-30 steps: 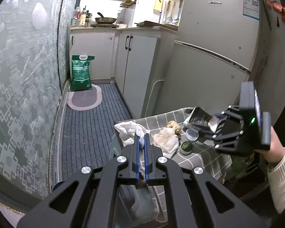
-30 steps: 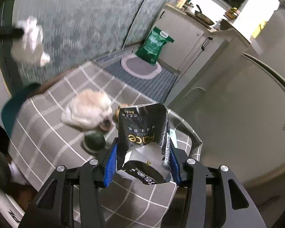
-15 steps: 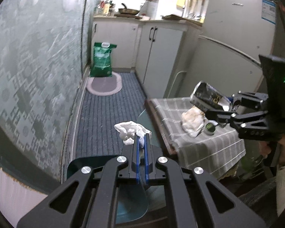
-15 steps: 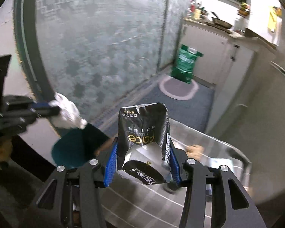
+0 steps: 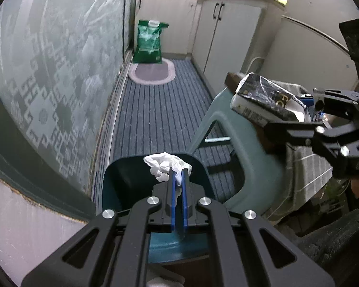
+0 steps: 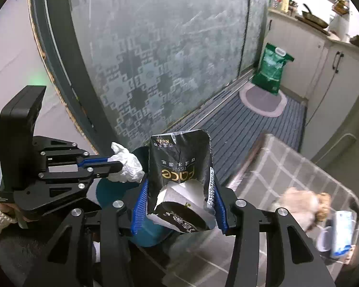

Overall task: Collect trash
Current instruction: 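Carry the wrapper and the black bag over the teal trash bin with both tools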

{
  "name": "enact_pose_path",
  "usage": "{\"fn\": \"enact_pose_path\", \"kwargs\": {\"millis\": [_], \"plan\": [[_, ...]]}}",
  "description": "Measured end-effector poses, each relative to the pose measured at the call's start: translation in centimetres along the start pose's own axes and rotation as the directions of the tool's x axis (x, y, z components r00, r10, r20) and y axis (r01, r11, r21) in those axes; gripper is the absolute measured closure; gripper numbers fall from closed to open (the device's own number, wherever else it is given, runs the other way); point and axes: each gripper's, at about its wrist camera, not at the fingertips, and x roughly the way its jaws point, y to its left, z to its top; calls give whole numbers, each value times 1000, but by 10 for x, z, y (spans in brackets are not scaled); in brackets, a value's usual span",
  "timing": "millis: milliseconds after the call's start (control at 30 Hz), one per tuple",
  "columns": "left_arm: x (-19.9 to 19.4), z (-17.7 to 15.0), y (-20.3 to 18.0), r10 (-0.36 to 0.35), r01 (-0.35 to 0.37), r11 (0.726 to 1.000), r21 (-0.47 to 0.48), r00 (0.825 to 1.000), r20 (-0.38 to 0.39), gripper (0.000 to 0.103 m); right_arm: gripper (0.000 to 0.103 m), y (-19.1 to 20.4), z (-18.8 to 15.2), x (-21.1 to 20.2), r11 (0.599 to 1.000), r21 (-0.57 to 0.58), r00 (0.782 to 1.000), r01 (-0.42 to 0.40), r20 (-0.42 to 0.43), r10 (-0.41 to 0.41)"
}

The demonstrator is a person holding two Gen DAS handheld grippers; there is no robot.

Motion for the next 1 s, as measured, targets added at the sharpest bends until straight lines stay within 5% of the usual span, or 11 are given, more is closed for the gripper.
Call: {"fn": "enact_pose_path", "kwargs": {"millis": [767,1000], "plan": [[59,-50,47,8,-25,998,-65,970,-243,97,55,40,-1,90,995,69,977,-66,-200,78],[64,-55,49,49,-60,998,-36,962,-267,83,55,42,-12,117,995,78,963,-56,-259,75]]}}
